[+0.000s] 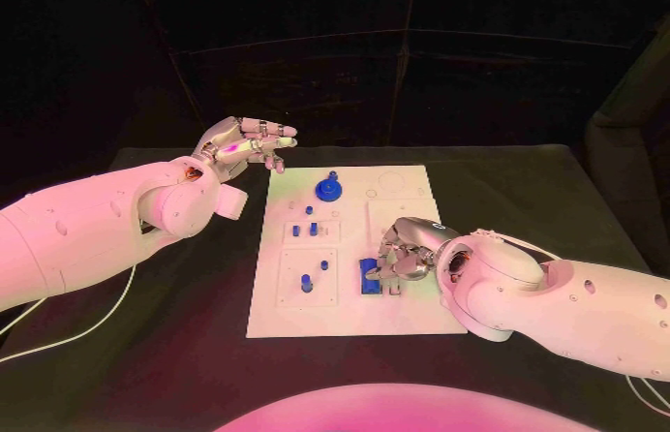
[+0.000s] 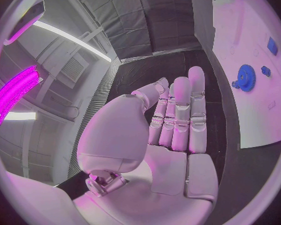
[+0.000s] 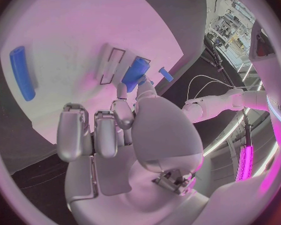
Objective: Assemble the parts on the task board
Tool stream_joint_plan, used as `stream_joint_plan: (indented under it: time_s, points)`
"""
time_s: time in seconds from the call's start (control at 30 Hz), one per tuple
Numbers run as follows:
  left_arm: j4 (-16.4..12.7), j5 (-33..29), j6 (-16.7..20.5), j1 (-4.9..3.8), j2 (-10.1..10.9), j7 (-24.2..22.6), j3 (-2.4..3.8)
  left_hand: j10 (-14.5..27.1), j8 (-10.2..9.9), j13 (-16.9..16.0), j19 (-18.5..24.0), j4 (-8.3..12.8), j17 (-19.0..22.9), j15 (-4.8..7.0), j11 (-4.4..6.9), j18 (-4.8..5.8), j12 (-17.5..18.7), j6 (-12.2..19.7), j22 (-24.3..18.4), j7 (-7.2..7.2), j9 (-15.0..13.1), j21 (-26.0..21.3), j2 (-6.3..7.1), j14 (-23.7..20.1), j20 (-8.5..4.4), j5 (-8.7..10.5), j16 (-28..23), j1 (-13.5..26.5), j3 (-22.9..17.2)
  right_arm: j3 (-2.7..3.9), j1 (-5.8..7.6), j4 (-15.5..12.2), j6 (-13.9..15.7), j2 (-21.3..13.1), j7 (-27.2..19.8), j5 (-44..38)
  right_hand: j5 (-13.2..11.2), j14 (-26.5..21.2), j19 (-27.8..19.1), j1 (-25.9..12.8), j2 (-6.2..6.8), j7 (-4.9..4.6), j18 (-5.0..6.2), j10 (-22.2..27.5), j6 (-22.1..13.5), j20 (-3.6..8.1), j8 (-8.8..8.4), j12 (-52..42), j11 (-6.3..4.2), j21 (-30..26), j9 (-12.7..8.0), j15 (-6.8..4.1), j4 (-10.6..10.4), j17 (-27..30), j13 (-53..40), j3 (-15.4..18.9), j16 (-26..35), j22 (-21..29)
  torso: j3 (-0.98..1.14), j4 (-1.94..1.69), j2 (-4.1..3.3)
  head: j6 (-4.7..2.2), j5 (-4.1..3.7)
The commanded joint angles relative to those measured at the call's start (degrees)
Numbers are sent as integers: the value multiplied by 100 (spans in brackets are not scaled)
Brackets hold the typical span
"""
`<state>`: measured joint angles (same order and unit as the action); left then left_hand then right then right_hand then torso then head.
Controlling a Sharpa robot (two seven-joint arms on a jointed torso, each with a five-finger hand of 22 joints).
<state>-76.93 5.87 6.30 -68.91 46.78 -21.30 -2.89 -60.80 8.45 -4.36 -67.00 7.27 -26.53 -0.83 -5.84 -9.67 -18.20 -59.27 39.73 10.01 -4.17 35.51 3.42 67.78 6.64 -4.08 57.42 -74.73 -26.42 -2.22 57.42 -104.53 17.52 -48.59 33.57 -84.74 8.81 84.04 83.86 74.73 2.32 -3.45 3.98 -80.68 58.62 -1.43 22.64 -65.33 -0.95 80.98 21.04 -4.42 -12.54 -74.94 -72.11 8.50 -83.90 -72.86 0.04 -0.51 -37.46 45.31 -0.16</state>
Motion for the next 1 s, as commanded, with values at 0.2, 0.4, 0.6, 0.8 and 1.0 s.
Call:
stream_joint_plan:
  time_s: [0.2, 0.4, 0.6, 0.8, 1.0]
  points:
    - [4, -20, -59, -8, -7, -25, 4, 56, 37, 10, 33, -2, 16, -14, -6, -80, -46, 39, -11, -3, 7, -32, -4, -40, -4, -35, 21, 33, 28, 2, 6, 5, 79, 12, -316, -53, -8, 361, 35, 106, -64, 18, -61, -59, 66, 24, 11, -72, -19, 40, 10, -55, 154, -172, -47, 39, -41, -38, -2, 3, 3, -2, -5]
    - [7, -20, -59, -8, -2, -23, 4, 56, 37, 10, 33, -2, 16, -14, -6, -80, -46, 39, -11, -3, 7, -32, -4, -40, -4, -35, 21, 33, 28, 2, 6, -17, 214, -53, -507, 41, -31, 362, 34, 123, -53, 12, -61, -57, 65, 25, -8, -64, -15, 40, 7, -54, 186, -184, -46, 80, -45, -40, 1, 7, -1, 5, 2]
    - [13, -20, -58, -8, -1, -23, 4, 56, 37, 10, 33, -2, 16, -14, -6, -80, -46, 39, -11, -3, 7, -32, -4, -40, -4, -35, 21, 33, 28, 2, 7, -83, 705, -226, -985, 485, 9, 357, 26, -24, -62, -35, -60, -25, -41, 6, -126, 3, 25, 32, -31, -24, 119, -172, -12, 219, -36, -27, 1, 9, 5, -10, -7]
    - [12, -20, -59, -8, 3, -24, 3, 56, 37, 10, 33, -2, 16, -14, -6, -80, -46, 39, -11, -3, 7, -32, -4, -40, -4, -35, 21, 33, 28, 3, 9, -240, 939, -664, -1285, 1048, 223, 356, 19, 10, -144, -85, -57, -4, -144, -24, -274, 43, 65, 25, -82, 9, 131, -172, 3, 277, -32, -18, 0, 17, 7, -29, -44]
    - [8, -20, -56, -7, 12, -24, 0, 56, 37, 10, 33, -2, 16, -14, -6, -80, -46, 39, -11, -3, 7, -32, -4, -40, -4, -35, 21, 33, 28, 4, 14, -294, 631, -1223, -1203, 1164, 570, 354, 10, 121, -218, -164, -56, 52, -292, -64, -505, 167, 125, 18, -205, 56, 199, -174, 75, 316, -28, -8, -3, 24, 8, -52, -113]
